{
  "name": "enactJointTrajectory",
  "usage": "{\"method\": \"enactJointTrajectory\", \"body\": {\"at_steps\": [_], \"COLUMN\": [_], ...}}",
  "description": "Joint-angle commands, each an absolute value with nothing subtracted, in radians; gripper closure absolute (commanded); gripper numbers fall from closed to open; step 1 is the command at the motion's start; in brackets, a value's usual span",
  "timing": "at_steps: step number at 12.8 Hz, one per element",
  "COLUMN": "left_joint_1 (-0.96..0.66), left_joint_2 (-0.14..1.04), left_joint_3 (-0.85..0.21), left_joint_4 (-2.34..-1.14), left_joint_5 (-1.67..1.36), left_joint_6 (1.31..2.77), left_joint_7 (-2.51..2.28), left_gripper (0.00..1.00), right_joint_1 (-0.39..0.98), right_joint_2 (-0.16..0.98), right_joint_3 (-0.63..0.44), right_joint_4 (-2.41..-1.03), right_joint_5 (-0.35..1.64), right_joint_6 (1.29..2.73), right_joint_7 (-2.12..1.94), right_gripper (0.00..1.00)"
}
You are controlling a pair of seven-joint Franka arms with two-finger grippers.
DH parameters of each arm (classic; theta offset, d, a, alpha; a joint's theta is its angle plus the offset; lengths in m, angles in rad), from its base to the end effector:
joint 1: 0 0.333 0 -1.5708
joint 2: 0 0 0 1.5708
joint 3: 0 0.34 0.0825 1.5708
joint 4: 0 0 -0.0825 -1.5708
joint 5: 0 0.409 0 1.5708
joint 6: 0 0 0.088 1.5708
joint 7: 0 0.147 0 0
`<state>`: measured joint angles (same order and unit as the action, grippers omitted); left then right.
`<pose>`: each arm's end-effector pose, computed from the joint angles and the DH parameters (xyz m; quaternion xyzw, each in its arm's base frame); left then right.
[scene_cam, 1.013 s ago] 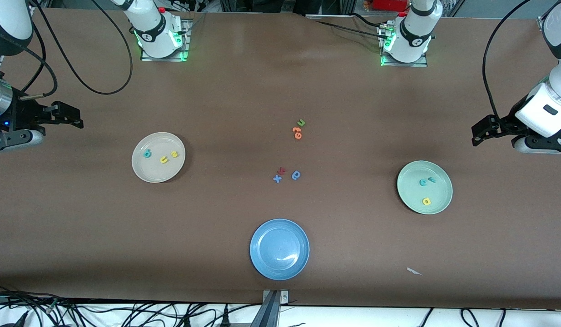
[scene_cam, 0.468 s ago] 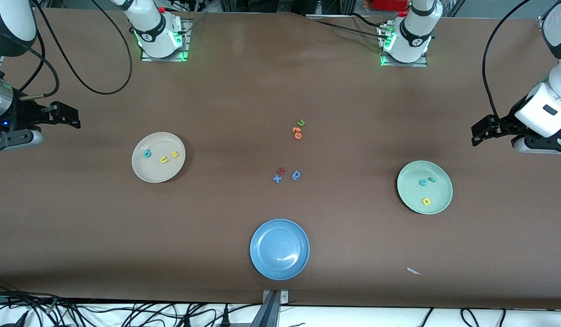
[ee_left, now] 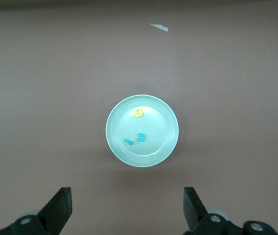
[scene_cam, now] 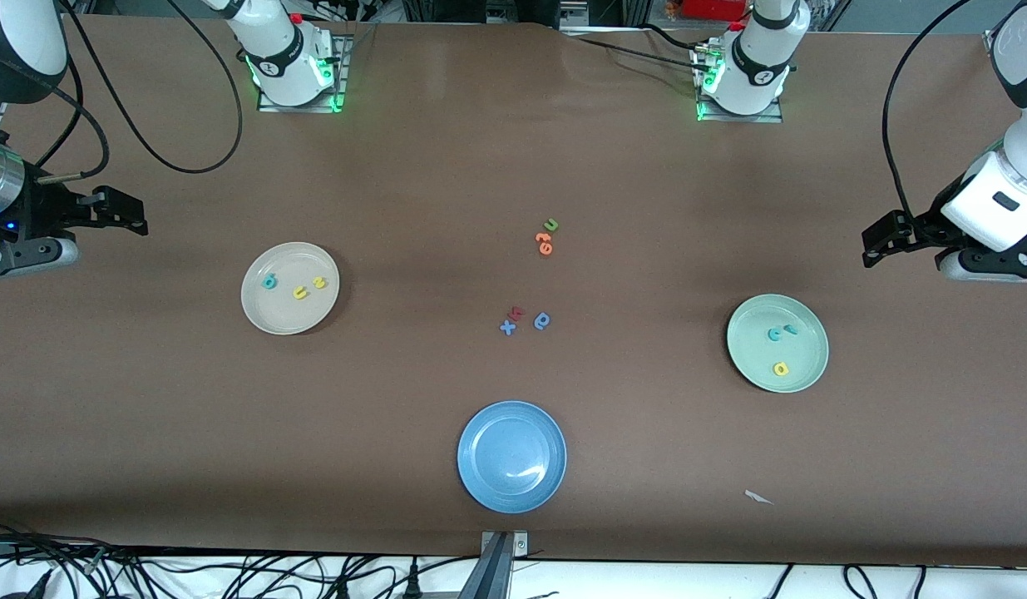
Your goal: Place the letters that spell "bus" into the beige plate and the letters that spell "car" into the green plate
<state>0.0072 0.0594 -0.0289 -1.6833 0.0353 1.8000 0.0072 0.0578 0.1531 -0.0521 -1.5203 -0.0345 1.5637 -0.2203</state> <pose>0.6159 -0.0086 0.5372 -0.9993 0.0179 -0.0288 0.0162 0.6200 0.0005 0.5411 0.9918 0.1135 -0.0567 0.0152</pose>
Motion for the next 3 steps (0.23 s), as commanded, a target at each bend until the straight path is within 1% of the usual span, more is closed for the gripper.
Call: {"method": "enactJointTrajectory", "body": {"at_steps": [1, 3], "left_joint_1": [0.003, 0.002], "left_joint_2": [0.06, 0.06], "left_joint_3": [-0.028, -0.028], "left_joint_4": [-1.675, -1.675], "left_joint_5": [0.018, 0.018], "left_joint_6": [1.77, 1.766], "left_joint_7": [0.011, 0.009], "left_gripper": [0.0, 0.0], "right_joint_1": [0.061, 0.061], "right_joint_2": [0.169, 0.169], "right_joint_3": [-0.051, -0.051], "right_joint_4": [-1.486, -1.486], "right_joint_5": [-0.049, -0.049], "right_joint_6": [1.54, 1.543], "right_joint_7": [-0.213, -0.213], "right_gripper": [0.0, 0.0]}}
